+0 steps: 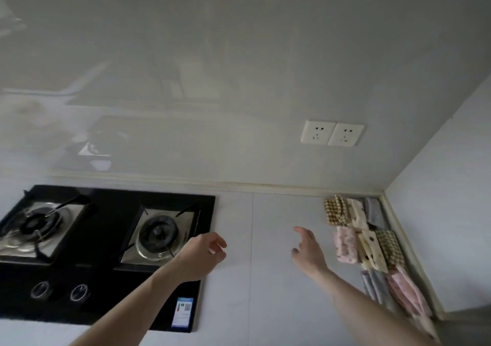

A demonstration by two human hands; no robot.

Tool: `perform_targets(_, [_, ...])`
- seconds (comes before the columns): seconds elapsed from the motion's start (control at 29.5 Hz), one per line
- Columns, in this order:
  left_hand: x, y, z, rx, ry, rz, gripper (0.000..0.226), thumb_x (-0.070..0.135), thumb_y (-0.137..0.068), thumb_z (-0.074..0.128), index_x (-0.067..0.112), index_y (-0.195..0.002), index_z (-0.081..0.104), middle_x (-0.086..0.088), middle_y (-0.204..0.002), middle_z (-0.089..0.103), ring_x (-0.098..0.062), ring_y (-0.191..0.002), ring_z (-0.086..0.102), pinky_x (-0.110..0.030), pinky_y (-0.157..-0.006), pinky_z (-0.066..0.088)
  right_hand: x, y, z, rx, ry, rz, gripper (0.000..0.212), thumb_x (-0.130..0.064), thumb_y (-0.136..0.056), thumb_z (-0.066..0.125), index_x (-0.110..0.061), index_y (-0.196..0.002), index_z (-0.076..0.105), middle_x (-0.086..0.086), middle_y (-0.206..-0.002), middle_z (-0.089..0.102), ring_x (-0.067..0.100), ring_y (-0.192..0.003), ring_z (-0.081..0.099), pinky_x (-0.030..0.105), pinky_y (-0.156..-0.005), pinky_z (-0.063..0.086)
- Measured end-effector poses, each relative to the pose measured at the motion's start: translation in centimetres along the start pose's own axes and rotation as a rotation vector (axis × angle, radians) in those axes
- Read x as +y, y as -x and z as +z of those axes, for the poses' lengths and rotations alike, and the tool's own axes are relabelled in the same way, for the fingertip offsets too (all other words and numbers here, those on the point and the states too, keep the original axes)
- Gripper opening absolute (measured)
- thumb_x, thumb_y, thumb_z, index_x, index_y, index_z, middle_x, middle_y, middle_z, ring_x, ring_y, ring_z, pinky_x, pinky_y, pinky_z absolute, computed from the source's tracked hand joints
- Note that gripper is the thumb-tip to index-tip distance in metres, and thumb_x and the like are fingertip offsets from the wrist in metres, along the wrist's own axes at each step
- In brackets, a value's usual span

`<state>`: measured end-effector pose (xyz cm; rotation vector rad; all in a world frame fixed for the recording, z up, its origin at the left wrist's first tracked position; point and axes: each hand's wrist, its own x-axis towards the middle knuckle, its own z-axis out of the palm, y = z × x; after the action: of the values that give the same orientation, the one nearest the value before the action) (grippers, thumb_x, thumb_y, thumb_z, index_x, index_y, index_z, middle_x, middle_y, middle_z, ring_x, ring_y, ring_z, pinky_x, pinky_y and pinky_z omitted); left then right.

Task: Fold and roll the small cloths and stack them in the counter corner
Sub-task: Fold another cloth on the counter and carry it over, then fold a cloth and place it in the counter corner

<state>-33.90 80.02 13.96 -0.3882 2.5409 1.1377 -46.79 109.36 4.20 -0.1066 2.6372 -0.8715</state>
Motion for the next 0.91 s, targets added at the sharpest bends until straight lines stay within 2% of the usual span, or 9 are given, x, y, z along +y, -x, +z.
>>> perform_targets(0.1, [-3.4,4.0,-2.1,0.055,0.034,-0.031,0.016,0.026,-0.091,0.068,0.03,-0.107,0.071,0.012,-0.094,0.074,-0.002,-0.086,0.069,-0.022,-0.082,0.057,-5.6,2.5,3.8,-0.067,-0.033,-0.124,0.058,-0.004,-0.093,0.057,-0.022,-0.146,0.044,-0.004,-0.149,0.04,0.012,-0.1,0.056,0.029,-0.09,0.049])
perform_targets(0.2, [-7.5,9.0,-4.7,0.135,0.06,-0.097,0.011,0.023,-0.089,0.069,0.031,-0.096,0.071,0.012,-0.088,0.075,0.002,-0.082,0.068,-0.022,-0.081,0.056,-12.1,5.5,8.0,-0.107,-0.059,-0.291,0.057,-0.005,-0.092,0.059,-0.021,-0.144,0.047,-0.004,-0.146,0.045,0.009,-0.097,0.057,0.019,-0.086,0.043])
perform_targets(0.27, [-10.4,12.6,-6.6,0.205,0.077,-0.137,0.012,0.023,-0.087,0.068,0.033,-0.094,0.071,0.013,-0.086,0.074,0.0,-0.081,0.068,-0.026,-0.082,0.057,-16.5,7.8,10.9,-0.168,-0.076,-0.407,0.055,-0.008,-0.092,0.061,-0.026,-0.143,0.048,-0.008,-0.142,0.046,0.007,-0.098,0.059,0.018,-0.085,0.046])
perform_targets(0.37, [-15.2,18.9,-9.4,0.304,0.1,-0.224,0.017,0.025,-0.089,0.067,0.037,-0.101,0.07,0.014,-0.089,0.073,-0.003,-0.084,0.068,-0.02,-0.075,0.054,-23.1,12.1,15.2,-0.229,-0.103,-0.538,0.053,-0.015,-0.092,0.061,-0.033,-0.14,0.049,-0.018,-0.135,0.048,0.002,-0.101,0.059,0.022,-0.087,0.052])
perform_targets(0.44, [-17.1,21.3,-10.6,0.353,0.098,-0.249,0.017,0.026,-0.09,0.066,0.04,-0.099,0.069,0.015,-0.089,0.073,-0.004,-0.083,0.068,-0.02,-0.073,0.054,-25.9,14.0,16.8,-0.274,-0.142,-0.564,0.052,-0.016,-0.091,0.061,-0.038,-0.137,0.05,-0.023,-0.13,0.048,0.002,-0.103,0.059,0.023,-0.092,0.052])
perform_targets(0.54, [-21.6,27.3,-12.8,0.423,0.115,-0.292,0.016,0.027,-0.094,0.064,0.041,-0.102,0.066,0.019,-0.095,0.071,0.0,-0.081,0.067,-0.012,-0.065,0.048,-31.0,18.3,20.7,-0.321,-0.128,-0.648,0.048,-0.02,-0.091,0.063,-0.042,-0.132,0.05,-0.025,-0.128,0.048,0.002,-0.108,0.058,0.019,-0.089,0.052])
perform_targets(0.64, [-25.9,32.2,-14.8,0.492,0.15,-0.329,0.016,0.025,-0.096,0.062,0.036,-0.106,0.067,0.018,-0.099,0.069,-0.001,-0.082,0.067,-0.012,-0.059,0.048,-35.6,22.1,24.6,-0.392,-0.181,-0.692,0.051,-0.017,-0.091,0.065,-0.037,-0.136,0.052,-0.02,-0.134,0.049,0.002,-0.108,0.058,0.028,-0.093,0.056])
perform_targets(0.78, [-30.3,36.6,-17.6,0.576,0.185,-0.371,0.015,0.028,-0.096,0.061,0.036,-0.108,0.067,0.02,-0.098,0.07,0.0,-0.088,0.066,-0.012,-0.064,0.048,-41.1,25.4,28.3,-0.542,-0.156,-0.725,0.051,-0.022,-0.093,0.065,-0.044,-0.136,0.047,-0.023,-0.136,0.046,0.0,-0.113,0.056,0.028,-0.096,0.055])
perform_targets(0.91, [-34.7,39.2,-20.7,0.666,0.254,-0.405,0.014,0.03,-0.095,0.063,0.037,-0.107,0.068,0.017,-0.099,0.073,0.005,-0.089,0.067,-0.012,-0.066,0.051,-46.6,26.3,31.8,-0.612,-0.125,-0.77,0.053,-0.026,-0.093,0.064,-0.046,-0.137,0.045,-0.027,-0.136,0.044,0.0,-0.114,0.055,0.032,-0.098,0.054])
